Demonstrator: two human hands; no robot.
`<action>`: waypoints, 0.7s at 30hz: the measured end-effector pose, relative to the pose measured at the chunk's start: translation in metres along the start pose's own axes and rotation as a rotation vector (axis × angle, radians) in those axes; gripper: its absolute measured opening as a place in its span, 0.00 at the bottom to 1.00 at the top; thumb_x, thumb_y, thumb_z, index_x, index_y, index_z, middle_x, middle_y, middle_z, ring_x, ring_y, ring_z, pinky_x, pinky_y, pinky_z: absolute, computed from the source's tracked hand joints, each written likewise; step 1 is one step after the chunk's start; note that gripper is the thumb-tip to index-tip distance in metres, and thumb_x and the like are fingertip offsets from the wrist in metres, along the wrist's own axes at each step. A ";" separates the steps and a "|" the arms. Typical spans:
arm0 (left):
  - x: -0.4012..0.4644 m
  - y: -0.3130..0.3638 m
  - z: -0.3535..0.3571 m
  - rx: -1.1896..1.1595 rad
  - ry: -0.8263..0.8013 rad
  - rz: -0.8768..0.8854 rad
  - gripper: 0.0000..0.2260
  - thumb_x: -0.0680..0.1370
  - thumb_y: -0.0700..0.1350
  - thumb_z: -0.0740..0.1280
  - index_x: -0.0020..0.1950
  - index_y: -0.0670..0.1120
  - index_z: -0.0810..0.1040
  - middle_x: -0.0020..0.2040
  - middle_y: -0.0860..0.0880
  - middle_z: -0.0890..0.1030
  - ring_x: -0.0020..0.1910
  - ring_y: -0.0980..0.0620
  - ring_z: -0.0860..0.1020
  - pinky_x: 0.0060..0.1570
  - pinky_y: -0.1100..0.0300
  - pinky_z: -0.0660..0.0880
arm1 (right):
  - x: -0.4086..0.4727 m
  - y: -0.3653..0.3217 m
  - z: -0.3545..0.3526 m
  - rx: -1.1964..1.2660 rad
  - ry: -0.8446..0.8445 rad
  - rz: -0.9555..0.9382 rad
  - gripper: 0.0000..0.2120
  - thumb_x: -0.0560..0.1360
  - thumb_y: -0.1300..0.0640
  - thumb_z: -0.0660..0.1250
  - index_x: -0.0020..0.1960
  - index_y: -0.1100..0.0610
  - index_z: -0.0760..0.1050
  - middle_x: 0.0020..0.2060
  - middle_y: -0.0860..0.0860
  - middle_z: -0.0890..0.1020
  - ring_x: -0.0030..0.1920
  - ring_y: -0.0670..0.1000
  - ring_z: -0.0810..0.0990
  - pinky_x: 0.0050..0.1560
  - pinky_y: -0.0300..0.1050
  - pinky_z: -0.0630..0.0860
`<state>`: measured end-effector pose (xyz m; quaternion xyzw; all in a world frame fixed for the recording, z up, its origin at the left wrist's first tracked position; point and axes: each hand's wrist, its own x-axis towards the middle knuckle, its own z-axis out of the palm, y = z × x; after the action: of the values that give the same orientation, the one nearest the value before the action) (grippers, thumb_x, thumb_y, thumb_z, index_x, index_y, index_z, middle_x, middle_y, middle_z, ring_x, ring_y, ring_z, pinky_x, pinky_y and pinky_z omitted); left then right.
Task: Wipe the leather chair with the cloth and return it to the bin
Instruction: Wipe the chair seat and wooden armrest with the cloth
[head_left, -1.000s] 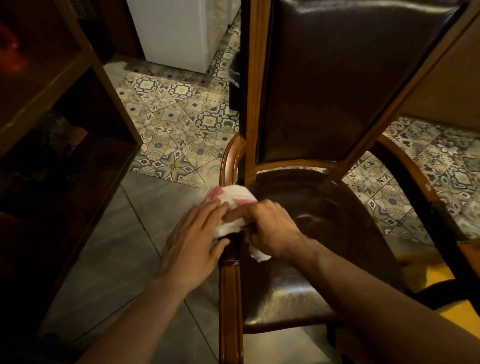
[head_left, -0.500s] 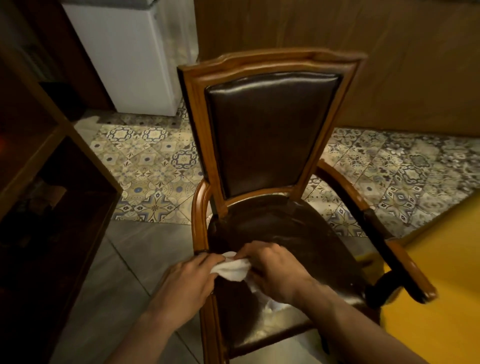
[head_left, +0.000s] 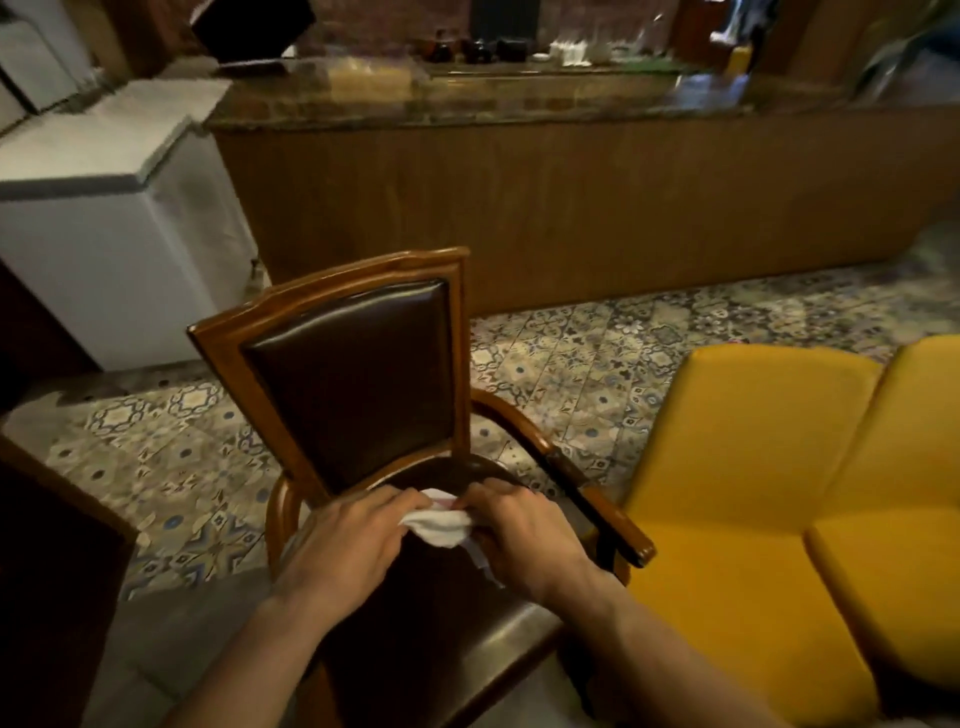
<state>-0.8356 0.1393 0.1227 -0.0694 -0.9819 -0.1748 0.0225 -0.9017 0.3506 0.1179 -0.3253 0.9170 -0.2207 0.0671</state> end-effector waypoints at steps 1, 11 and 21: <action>0.005 0.013 -0.003 0.002 0.003 0.017 0.23 0.79 0.44 0.68 0.67 0.66 0.68 0.59 0.62 0.78 0.55 0.59 0.78 0.50 0.60 0.76 | -0.007 0.004 -0.012 -0.006 0.019 0.005 0.14 0.74 0.54 0.70 0.58 0.44 0.73 0.53 0.47 0.80 0.51 0.53 0.81 0.45 0.53 0.79; 0.059 0.104 -0.017 0.060 0.066 0.146 0.18 0.79 0.44 0.67 0.65 0.61 0.73 0.59 0.58 0.80 0.56 0.52 0.80 0.47 0.52 0.79 | -0.050 0.045 -0.096 -0.063 0.172 0.126 0.13 0.75 0.55 0.70 0.59 0.48 0.77 0.54 0.50 0.82 0.50 0.58 0.82 0.41 0.49 0.73; 0.134 0.105 0.005 0.005 0.090 0.245 0.16 0.79 0.45 0.68 0.64 0.60 0.72 0.55 0.56 0.81 0.51 0.49 0.82 0.43 0.50 0.79 | -0.020 0.089 -0.116 -0.137 0.212 0.215 0.14 0.74 0.55 0.71 0.59 0.49 0.78 0.52 0.51 0.82 0.49 0.59 0.82 0.37 0.47 0.70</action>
<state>-0.9529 0.2561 0.1630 -0.1809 -0.9645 -0.1712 0.0878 -0.9680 0.4664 0.1812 -0.2042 0.9614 -0.1823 -0.0292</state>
